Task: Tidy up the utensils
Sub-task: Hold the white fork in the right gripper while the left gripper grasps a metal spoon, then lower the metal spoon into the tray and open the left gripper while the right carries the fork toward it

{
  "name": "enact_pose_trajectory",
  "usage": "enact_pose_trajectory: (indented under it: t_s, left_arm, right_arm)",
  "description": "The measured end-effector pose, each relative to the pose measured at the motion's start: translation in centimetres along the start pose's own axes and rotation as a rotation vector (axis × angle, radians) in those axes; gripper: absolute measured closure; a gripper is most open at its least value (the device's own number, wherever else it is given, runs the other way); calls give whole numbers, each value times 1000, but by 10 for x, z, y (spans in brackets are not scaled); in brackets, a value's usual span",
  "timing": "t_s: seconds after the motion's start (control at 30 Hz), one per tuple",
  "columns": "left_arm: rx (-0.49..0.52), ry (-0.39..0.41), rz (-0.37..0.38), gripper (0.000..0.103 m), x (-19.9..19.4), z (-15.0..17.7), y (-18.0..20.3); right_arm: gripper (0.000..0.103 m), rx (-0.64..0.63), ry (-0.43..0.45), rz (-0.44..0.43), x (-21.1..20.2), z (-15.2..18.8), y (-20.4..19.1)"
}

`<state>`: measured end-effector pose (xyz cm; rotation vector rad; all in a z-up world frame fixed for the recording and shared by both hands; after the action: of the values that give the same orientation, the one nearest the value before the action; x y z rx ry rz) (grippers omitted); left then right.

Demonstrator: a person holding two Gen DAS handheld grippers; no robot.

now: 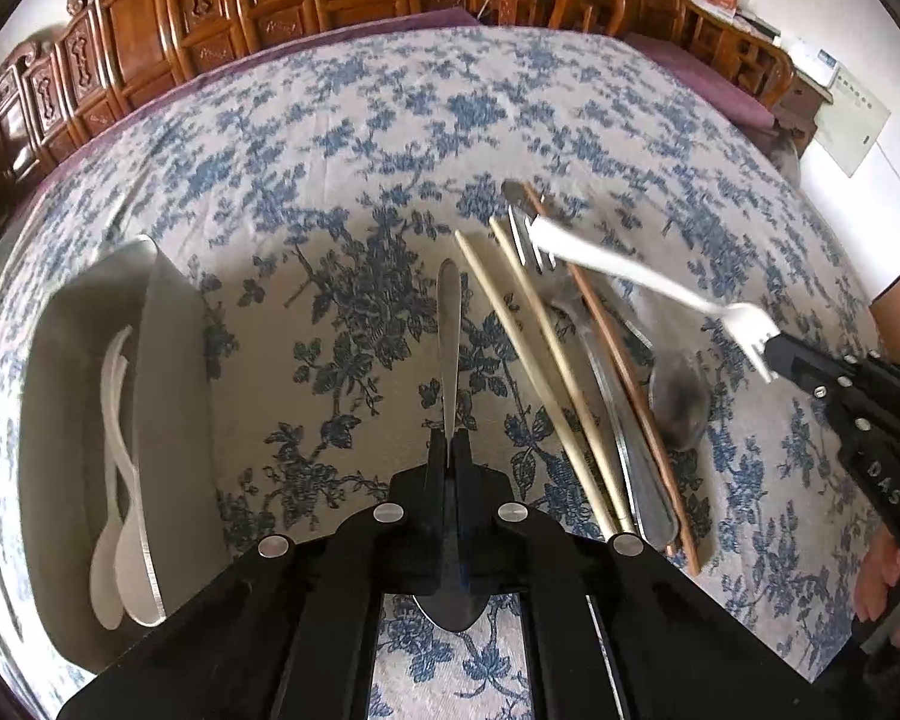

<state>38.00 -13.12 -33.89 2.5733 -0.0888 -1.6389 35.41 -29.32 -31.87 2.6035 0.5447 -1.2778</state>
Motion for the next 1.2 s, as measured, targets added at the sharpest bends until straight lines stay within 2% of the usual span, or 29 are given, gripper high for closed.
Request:
enact_pose_trajectory:
  t_s: [0.43,0.77,0.93,1.2]
  left_arm:
    - [-18,59,31,101,-47,-8,-24]
    - [-58,114,8,101,-91,-22,-77]
    - [-87,113,-20,101,-93,-24,-109]
    - [-124,84,-49,101,-75,-23,-147]
  right_arm:
    - [101,-29,2,20,-15,-20,-27]
    - [101,-72,14,8,-22,-52,-86]
    - [101,-89,12,0,-22,-65,-107]
    - [101,-128,0,2,-18,-78,-135]
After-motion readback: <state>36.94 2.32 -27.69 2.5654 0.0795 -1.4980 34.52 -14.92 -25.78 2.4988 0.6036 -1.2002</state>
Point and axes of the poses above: each gripper's, at about its wrist camera, not at the fingertips, and x roughly the way its jaws point, y to its right, z to its underside, the point moved 9 cm from there along x, roughly the way its jaws point, and after that the axes turned 15 degrees about -x, right-handed, at the moved point
